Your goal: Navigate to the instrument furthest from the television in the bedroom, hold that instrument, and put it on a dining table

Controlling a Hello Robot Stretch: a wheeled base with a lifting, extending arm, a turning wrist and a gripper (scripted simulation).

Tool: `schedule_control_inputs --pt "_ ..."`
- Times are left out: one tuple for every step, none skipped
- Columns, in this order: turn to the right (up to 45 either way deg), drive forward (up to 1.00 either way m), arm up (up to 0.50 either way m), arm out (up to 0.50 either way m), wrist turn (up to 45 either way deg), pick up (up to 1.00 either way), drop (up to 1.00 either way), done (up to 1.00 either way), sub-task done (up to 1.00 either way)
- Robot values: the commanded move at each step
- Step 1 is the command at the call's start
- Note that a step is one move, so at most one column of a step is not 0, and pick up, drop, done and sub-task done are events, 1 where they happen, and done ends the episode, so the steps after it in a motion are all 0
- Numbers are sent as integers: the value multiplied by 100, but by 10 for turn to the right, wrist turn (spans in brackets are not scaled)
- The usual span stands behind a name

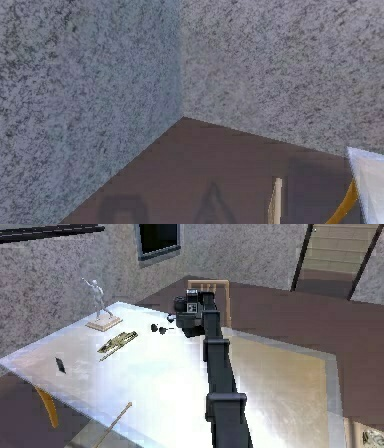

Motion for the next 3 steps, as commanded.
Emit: schedule_control_inputs --pt "0 0 0 0 0 0 100 0 0" --pt "0 0 10 0 0 0 0 0 0" --pt "0 0 0 -8 0 0 0 0 0"
